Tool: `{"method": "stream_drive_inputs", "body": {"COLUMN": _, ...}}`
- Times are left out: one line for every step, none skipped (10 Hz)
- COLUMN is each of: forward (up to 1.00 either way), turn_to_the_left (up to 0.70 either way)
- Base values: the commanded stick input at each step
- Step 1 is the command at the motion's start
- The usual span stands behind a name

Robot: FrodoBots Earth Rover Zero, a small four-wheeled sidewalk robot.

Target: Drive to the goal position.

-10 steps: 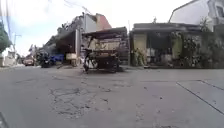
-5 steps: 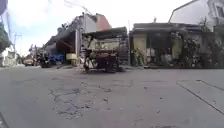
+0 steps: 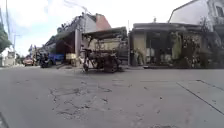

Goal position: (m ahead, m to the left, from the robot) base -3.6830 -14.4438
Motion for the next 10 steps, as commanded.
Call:
{"method": "stream_drive_inputs", "body": {"forward": 0.00, "turn_to_the_left": -1.00}}
{"method": "stream_drive_inputs", "body": {"forward": 0.00, "turn_to_the_left": -1.00}}
{"method": "stream_drive_inputs", "body": {"forward": 0.00, "turn_to_the_left": -1.00}}
{"method": "stream_drive_inputs", "body": {"forward": 0.00, "turn_to_the_left": -1.00}}
{"method": "stream_drive_inputs", "body": {"forward": 0.00, "turn_to_the_left": -1.00}}
{"method": "stream_drive_inputs", "body": {"forward": 0.00, "turn_to_the_left": -1.00}}
{"method": "stream_drive_inputs", "body": {"forward": 0.00, "turn_to_the_left": -1.00}}
{"method": "stream_drive_inputs", "body": {"forward": 0.00, "turn_to_the_left": -1.00}}
{"method": "stream_drive_inputs", "body": {"forward": 0.00, "turn_to_the_left": -1.00}}
{"method": "stream_drive_inputs", "body": {"forward": 0.00, "turn_to_the_left": -1.00}}
